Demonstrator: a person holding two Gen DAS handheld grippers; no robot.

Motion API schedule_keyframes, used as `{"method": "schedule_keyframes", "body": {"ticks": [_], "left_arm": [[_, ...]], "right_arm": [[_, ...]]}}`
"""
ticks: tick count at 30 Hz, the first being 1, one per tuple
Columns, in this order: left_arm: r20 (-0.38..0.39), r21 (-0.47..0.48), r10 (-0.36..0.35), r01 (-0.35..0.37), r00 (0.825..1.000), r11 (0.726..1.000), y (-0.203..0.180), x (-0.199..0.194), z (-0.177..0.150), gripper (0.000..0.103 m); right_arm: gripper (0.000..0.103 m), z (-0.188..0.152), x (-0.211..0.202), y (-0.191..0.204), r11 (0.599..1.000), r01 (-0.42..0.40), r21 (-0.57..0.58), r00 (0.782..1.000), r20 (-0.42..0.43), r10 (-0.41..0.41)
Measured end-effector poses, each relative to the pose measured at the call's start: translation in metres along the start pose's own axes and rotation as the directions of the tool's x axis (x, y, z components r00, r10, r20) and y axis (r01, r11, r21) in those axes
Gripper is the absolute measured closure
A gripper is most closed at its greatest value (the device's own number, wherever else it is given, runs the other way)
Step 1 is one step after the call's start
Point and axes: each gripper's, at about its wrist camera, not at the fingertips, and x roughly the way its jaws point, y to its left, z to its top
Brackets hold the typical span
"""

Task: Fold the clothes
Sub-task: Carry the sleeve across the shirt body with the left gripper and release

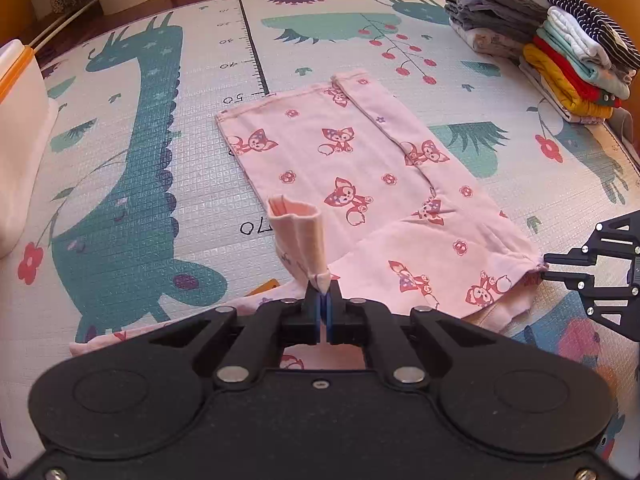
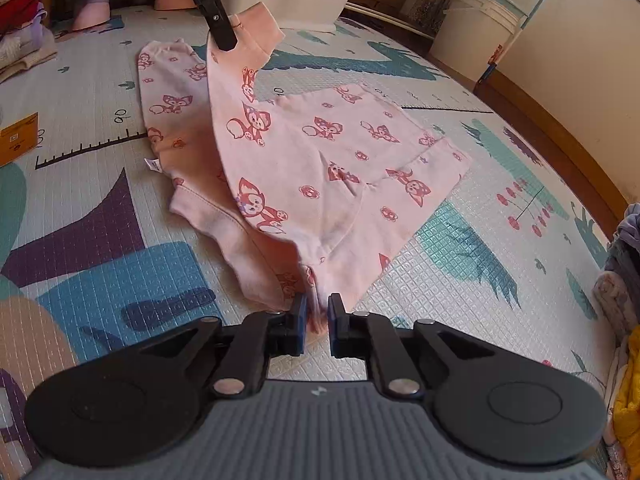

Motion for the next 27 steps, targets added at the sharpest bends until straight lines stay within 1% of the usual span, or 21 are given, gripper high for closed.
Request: {"method": "schedule_keyframes", "body": {"ticks": [2,4,5,6,8,9,10,11,12,15,18,20,22,24,25,27], "left_arm": [[0.002,0.001,0.003,-0.003,1.0,1.0,0.003,-0.001,-0.001,0.103],[0.0,-0.001,0.002,-0.002,1.0,1.0,0.006,-0.001,-0.001,0.103],[0.0,-0.004,0.007,-0.007,1.0,1.0,0.008,0.0,-0.001,0.103],[-0.003,-0.011,0.011,-0.011,1.0,1.0,0.009,0.001,-0.001,0.103],[-0.013,-0.03,0.008,-0.008,1.0,1.0,0.011,0.003,-0.003,0.103],[-0.019,-0.033,0.007,-0.008,1.0,0.999,0.011,0.005,-0.003,0.103],[-0.025,-0.036,0.007,-0.007,1.0,0.999,0.011,0.006,-0.004,0.102],[-0.032,-0.049,0.005,-0.006,0.999,0.999,0.012,0.008,-0.006,0.103],[-0.041,-0.066,0.002,-0.005,0.999,0.998,0.013,0.01,-0.007,0.103],[-0.075,-0.121,-0.002,-0.008,0.997,0.993,0.021,0.018,-0.013,0.102],[-0.123,-0.204,-0.036,0.01,0.992,0.979,0.033,0.027,-0.02,0.101],[-0.143,-0.243,-0.054,0.017,0.988,0.97,0.039,0.03,-0.023,0.098],[-0.156,-0.279,-0.062,0.017,0.986,0.96,0.045,0.033,-0.026,0.09],[-0.159,-0.323,-0.077,0.022,0.984,0.946,0.054,0.034,-0.028,0.086],[-0.158,-0.351,-0.089,0.028,0.983,0.936,0.059,0.034,-0.029,0.079],[-0.156,-0.401,-0.105,0.034,0.982,0.916,0.069,0.036,-0.031,0.069]], "right_arm": [[0.086,-0.001,-0.003,0.001,1.0,-0.021,-0.005,1.0,0.01,0.021],[0.084,0.0,-0.007,0.002,1.0,-0.007,-0.002,0.999,0.041,0.008],[0.081,0.001,-0.008,0.0,1.0,0.0,0.008,0.998,0.06,-0.001],[0.074,0.003,-0.008,-0.002,1.0,0.007,0.02,0.997,0.076,-0.009],[0.066,0.004,-0.004,-0.007,0.999,0.014,0.049,0.996,0.085,-0.019],[0.066,0.004,0.0,-0.009,0.998,-0.004,0.059,0.997,0.076,0.0],[0.066,0.003,0.006,-0.009,0.997,-0.037,0.064,0.998,0.051,0.034],[0.058,0.002,0.012,-0.01,0.995,-0.07,0.071,0.997,0.026,0.069],[0.056,0.002,0.016,-0.01,0.993,-0.095,0.076,0.995,0.006,0.095],[0.058,0.004,0.013,-0.01,0.991,-0.109,0.083,0.994,-0.005,0.11],[0.061,0.006,0.009,-0.009,0.992,-0.103,0.079,0.995,0.005,0.103],[0.061,0.008,0.006,-0.011,0.993,-0.089,0.083,0.996,0.023,0.087],[0.061,0.01,0.006,-0.013,0.993,-0.08,0.086,0.996,0.035,0.077],[0.059,0.01,0.006,-0.014,0.994,-0.074,0.087,0.997,0.04,0.071],[0.059,0.01,0.007,-0.014,0.994,-0.073,0.086,0.997,0.04,0.07],[0.059,0.01,0.009,-0.014,0.993,-0.079,0.089,0.997,0.034,0.076]]}}
